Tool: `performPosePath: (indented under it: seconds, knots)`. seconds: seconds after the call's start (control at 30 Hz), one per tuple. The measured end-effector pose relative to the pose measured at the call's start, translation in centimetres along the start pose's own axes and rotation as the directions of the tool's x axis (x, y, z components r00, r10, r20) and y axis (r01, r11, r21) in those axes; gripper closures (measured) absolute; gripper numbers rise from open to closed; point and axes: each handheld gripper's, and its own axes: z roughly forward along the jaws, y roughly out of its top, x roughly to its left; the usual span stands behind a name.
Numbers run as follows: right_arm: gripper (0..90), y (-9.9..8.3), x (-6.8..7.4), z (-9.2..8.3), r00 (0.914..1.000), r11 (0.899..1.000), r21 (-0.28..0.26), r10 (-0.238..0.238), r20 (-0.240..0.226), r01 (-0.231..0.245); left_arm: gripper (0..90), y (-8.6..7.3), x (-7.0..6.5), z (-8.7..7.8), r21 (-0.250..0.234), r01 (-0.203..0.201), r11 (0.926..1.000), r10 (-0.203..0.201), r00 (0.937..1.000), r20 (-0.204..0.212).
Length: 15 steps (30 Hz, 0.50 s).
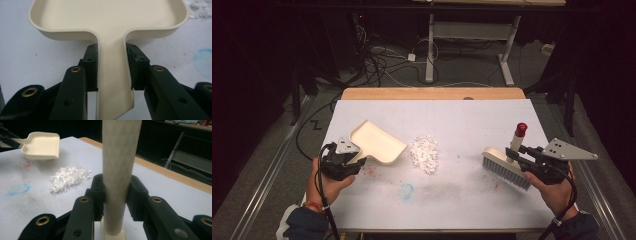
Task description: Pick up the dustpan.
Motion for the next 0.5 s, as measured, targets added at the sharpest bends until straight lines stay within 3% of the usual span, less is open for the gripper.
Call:
performPosePath:
  seconds: [0.2, 0.5]
  knots:
    - [71.0, 0.1, 0.0, 0.0, 1.0000, 1.000, -0.005, 0.002, 0.001, -0.002, 63.3, -1.0, -1.8, 0.1, 0.042, -0.052, 0.9978, 0.050, 0.9976, 0.048]
    - [71.0, 0.0, -0.1, 0.2, 1.0000, 1.000, 0.000, 0.006, 0.005, -0.006, 63.2, -2.6, -2.6, -0.1, 0.050, -0.066, 0.9965, 0.062, 0.9937, 0.093]
